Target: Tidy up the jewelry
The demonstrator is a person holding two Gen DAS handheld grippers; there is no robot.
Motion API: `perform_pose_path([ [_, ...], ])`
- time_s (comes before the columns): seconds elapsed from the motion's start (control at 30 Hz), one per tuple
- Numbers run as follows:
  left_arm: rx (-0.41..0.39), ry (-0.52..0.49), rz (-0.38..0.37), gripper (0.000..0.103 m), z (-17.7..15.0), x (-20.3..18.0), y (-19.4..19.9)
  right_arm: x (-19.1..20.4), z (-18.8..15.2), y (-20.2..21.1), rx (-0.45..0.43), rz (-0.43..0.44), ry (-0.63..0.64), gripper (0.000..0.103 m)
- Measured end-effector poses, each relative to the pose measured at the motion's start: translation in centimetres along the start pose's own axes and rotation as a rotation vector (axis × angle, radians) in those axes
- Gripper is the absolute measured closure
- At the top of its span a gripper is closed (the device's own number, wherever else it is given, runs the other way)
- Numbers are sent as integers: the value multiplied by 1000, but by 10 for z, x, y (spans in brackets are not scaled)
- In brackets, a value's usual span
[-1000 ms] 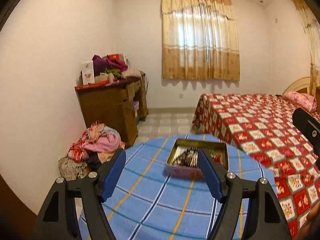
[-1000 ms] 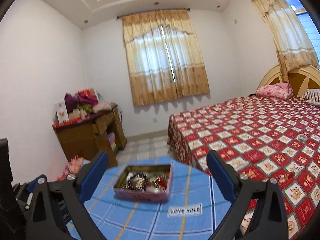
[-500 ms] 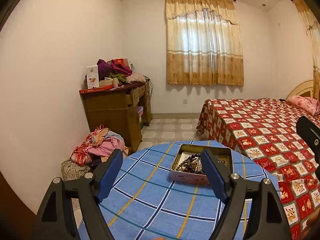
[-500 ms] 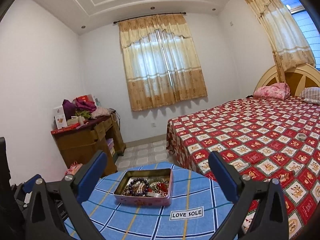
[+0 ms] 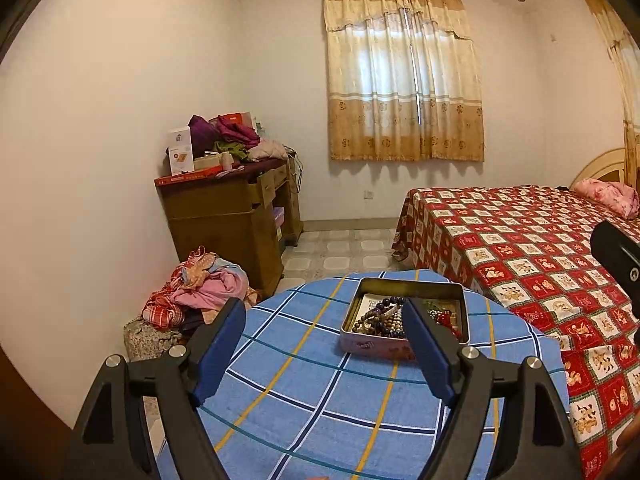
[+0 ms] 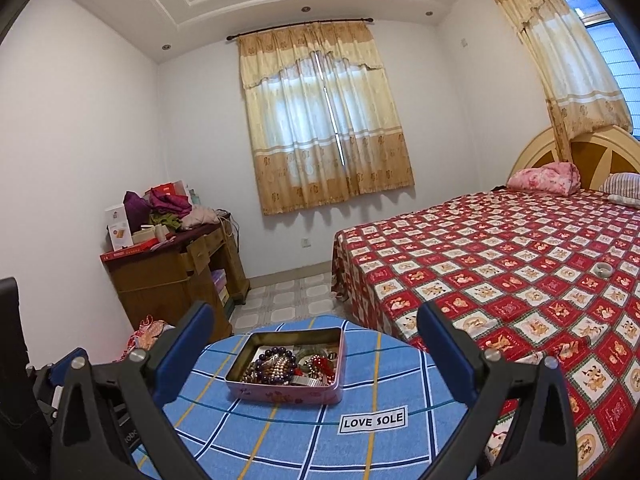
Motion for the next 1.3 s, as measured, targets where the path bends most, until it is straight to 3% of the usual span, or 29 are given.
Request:
perform_pose_path([
  [1.3, 48, -30, 30, 23, -13, -4, -10, -2, -4, 2, 7, 0, 4, 0],
])
Point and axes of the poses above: each gripper's, at about its wrist camera, not at the fingertips, and y roughly against the way its jaws point, x to its left, z to its top, the point moved 9 cm from there along -y, roughly the way its jaws point, and after that the axes turned 10 degrees about z, right-handed, at the moved point
